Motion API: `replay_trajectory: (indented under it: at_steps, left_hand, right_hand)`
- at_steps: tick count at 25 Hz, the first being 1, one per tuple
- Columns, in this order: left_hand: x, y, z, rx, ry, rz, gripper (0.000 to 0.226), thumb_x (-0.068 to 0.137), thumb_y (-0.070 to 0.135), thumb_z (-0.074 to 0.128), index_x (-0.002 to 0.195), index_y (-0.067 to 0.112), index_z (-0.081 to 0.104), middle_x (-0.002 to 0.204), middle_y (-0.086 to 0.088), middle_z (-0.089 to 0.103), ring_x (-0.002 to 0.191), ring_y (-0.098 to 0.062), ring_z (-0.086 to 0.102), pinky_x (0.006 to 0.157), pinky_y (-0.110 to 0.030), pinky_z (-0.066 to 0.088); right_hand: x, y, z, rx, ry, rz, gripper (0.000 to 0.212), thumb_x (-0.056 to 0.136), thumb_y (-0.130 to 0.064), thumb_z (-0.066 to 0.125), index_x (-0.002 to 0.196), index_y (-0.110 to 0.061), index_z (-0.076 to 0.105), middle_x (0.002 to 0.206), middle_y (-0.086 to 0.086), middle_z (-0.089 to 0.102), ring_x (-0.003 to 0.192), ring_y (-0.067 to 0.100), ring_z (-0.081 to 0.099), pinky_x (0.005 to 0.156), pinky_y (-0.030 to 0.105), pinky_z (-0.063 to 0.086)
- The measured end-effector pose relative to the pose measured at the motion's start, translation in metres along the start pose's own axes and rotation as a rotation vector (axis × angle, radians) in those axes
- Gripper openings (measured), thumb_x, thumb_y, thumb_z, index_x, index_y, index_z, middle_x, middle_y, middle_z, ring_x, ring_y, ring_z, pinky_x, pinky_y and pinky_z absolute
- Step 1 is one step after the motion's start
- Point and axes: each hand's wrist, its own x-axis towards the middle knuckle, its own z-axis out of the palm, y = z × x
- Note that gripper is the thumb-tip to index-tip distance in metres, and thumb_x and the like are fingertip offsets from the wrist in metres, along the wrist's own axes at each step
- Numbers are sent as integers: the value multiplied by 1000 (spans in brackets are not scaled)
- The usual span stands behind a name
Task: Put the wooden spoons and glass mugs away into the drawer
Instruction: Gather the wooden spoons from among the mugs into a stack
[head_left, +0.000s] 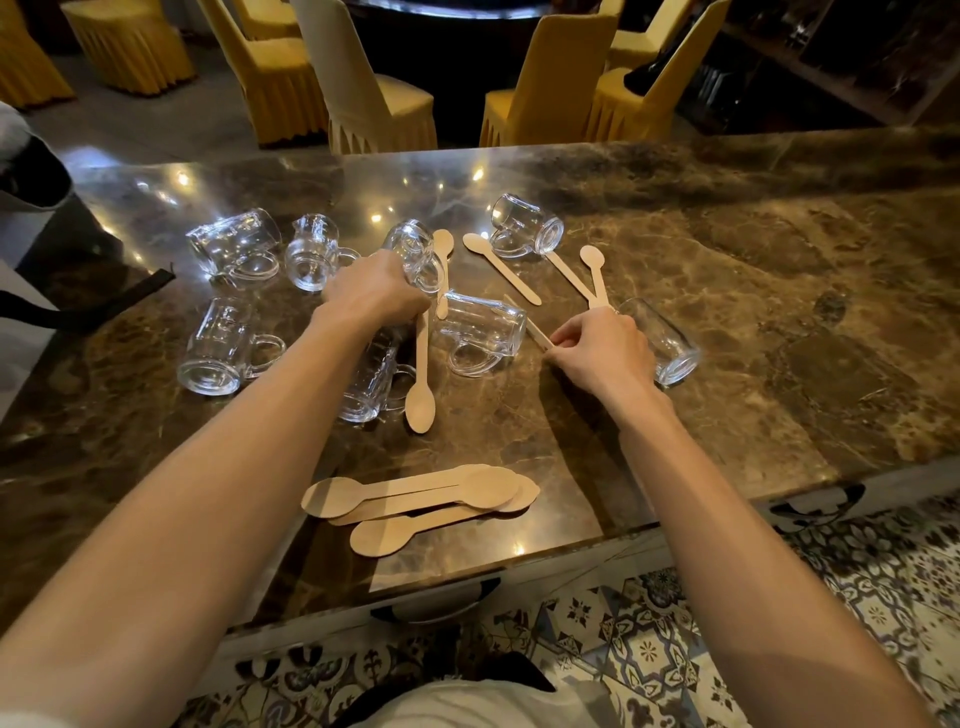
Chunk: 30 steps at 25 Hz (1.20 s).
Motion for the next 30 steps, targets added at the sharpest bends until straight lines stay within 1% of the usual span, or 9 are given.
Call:
replay_trajectory:
  at_steps: [4, 8, 10, 12, 15, 17, 22, 27, 30]
  left_hand:
    - [-8, -1, -10, -232, -12, 16, 15, 81, 27, 66, 76, 15, 74, 70, 4, 71, 68, -10, 66, 68, -29, 54]
    - [-23, 0, -25, -406, 17, 57, 13, 80, 28, 67, 75, 17, 73, 82, -2, 73, 82, -18, 69, 83, -41, 56]
    - [-33, 2, -36, -470, 30, 85, 10, 80, 27, 69, 74, 19, 71, 84, -2, 72, 86, -18, 68, 84, -40, 55]
    - [-44, 3, -46, -553, 39, 109, 8, 80, 25, 69, 75, 19, 70, 81, 1, 70, 81, -10, 66, 74, -27, 55]
    - [-63, 0, -56, -672, 89, 117, 5, 83, 21, 68, 80, 17, 69, 75, 4, 68, 54, 7, 60, 46, -6, 43]
    - [-76, -7, -57, -782, 117, 83, 4, 82, 19, 68, 78, 19, 70, 73, 5, 70, 55, 7, 63, 46, -5, 43]
    - [-111, -34, -45, -1042, 178, 13, 5, 81, 20, 68, 81, 23, 72, 79, 3, 75, 61, -3, 67, 54, -12, 50]
    - [-151, -60, -15, -1194, 318, -115, 7, 81, 16, 68, 81, 22, 71, 72, 6, 74, 53, -4, 62, 53, -13, 50]
    - [-170, -74, 3, -1295, 322, -243, 4, 81, 17, 68, 82, 19, 71, 74, 3, 74, 54, -5, 62, 55, -13, 51]
  right_hand:
    - [-5, 0, -5, 23, 35, -7, 14, 82, -21, 66, 92, -25, 75, 99, 5, 71, 97, 26, 62, 72, 34, 48]
    - [-13, 1, -12, 13, 119, -35, 15, 82, -24, 63, 91, -25, 75, 94, 4, 73, 93, 27, 64, 72, 34, 50]
    - [-18, 2, -17, 42, 163, -64, 15, 81, -26, 62, 90, -26, 75, 88, -1, 73, 89, 25, 65, 70, 33, 52]
    - [-25, 1, -21, 99, 188, -108, 13, 80, -28, 64, 88, -26, 75, 77, -8, 69, 84, 19, 65, 65, 28, 46]
    - [-37, -3, -28, 197, 209, -202, 10, 80, -30, 69, 87, -26, 75, 72, -13, 65, 75, 11, 62, 67, 28, 49]
    - [-46, -6, -32, 258, 220, -268, 10, 80, -32, 70, 87, -26, 75, 74, -13, 66, 70, 5, 59, 68, 28, 52]
    - [-70, -15, -33, 350, 186, -428, 9, 79, -31, 73, 88, -29, 74, 76, -17, 65, 68, -3, 57, 59, 5, 39]
    - [-89, -21, -24, 319, 139, -528, 10, 80, -26, 74, 90, -26, 74, 80, -11, 67, 69, 3, 58, 61, 19, 48]
    - [-101, -24, -16, 254, 83, -579, 13, 80, -26, 73, 93, -23, 74, 85, -8, 68, 76, 6, 59, 66, 31, 54]
